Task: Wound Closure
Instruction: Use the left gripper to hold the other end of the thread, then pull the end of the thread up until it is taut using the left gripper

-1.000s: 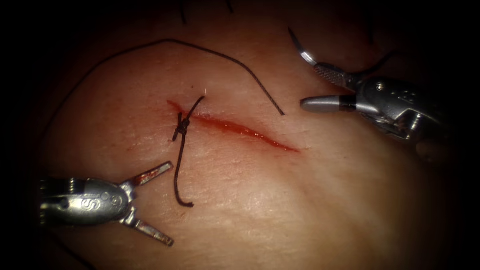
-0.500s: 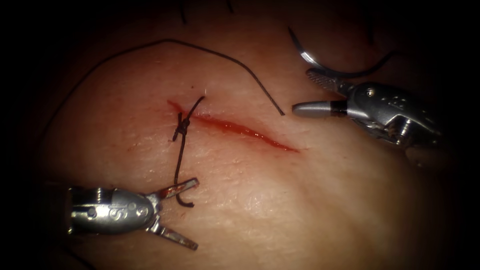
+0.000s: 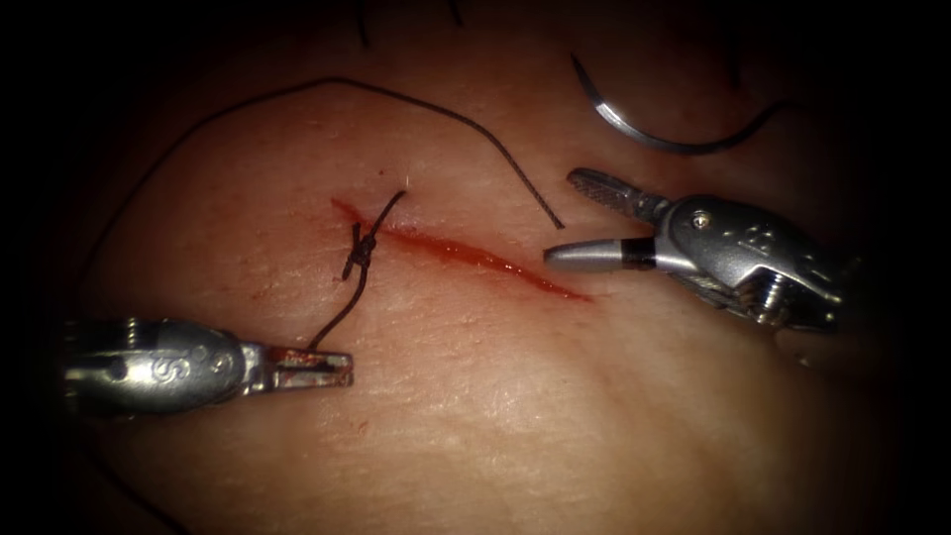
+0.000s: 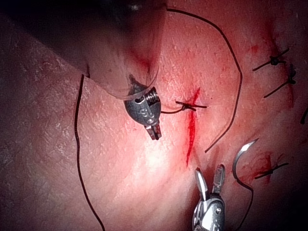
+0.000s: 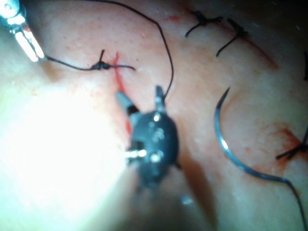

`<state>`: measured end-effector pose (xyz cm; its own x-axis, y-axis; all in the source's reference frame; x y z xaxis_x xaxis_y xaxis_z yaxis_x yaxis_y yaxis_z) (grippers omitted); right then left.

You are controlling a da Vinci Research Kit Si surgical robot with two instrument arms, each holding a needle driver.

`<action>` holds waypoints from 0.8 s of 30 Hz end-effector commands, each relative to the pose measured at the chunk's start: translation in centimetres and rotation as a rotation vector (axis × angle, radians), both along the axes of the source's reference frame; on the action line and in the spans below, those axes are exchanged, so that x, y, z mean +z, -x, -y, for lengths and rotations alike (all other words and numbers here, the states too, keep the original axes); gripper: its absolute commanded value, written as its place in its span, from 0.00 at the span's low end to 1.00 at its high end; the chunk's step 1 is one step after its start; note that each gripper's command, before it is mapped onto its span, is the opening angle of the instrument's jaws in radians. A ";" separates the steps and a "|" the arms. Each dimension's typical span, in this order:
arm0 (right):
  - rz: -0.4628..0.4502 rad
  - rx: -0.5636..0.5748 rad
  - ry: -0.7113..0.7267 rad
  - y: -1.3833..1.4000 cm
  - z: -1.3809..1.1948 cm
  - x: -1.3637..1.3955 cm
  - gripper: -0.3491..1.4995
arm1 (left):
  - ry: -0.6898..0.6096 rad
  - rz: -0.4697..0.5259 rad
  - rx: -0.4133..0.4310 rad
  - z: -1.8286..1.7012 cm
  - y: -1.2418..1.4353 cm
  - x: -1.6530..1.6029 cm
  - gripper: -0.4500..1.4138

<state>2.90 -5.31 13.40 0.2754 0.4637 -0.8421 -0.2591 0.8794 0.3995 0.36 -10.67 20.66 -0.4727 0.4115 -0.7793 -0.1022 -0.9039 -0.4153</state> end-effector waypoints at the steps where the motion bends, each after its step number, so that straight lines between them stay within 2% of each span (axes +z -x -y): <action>1: -0.005 -0.005 0.010 -0.14 0.04 0.08 0.84 | -0.001 0.001 -0.004 0.08 0.05 0.05 0.00; 4: -0.007 -0.042 0.082 -0.39 0.14 0.16 0.93 | -0.007 0.012 -0.022 -0.04 0.06 -0.01 0.00; 7: -0.012 -0.053 0.100 -0.48 0.16 0.15 0.94 | -0.010 0.014 -0.029 -0.09 0.05 -0.04 0.00; 8: -0.014 -0.065 0.128 -0.59 0.20 0.09 0.95 | -0.012 0.011 -0.046 -0.17 0.04 -0.09 0.00; 19: -0.002 -0.105 0.227 -0.92 0.33 -0.01 0.94 | -0.014 0.023 -0.071 -0.42 0.00 -0.15 0.00; 24: 0.008 -0.101 0.272 -1.19 0.37 0.00 0.94 | -0.016 0.029 -0.078 -0.48 0.01 -0.14 0.00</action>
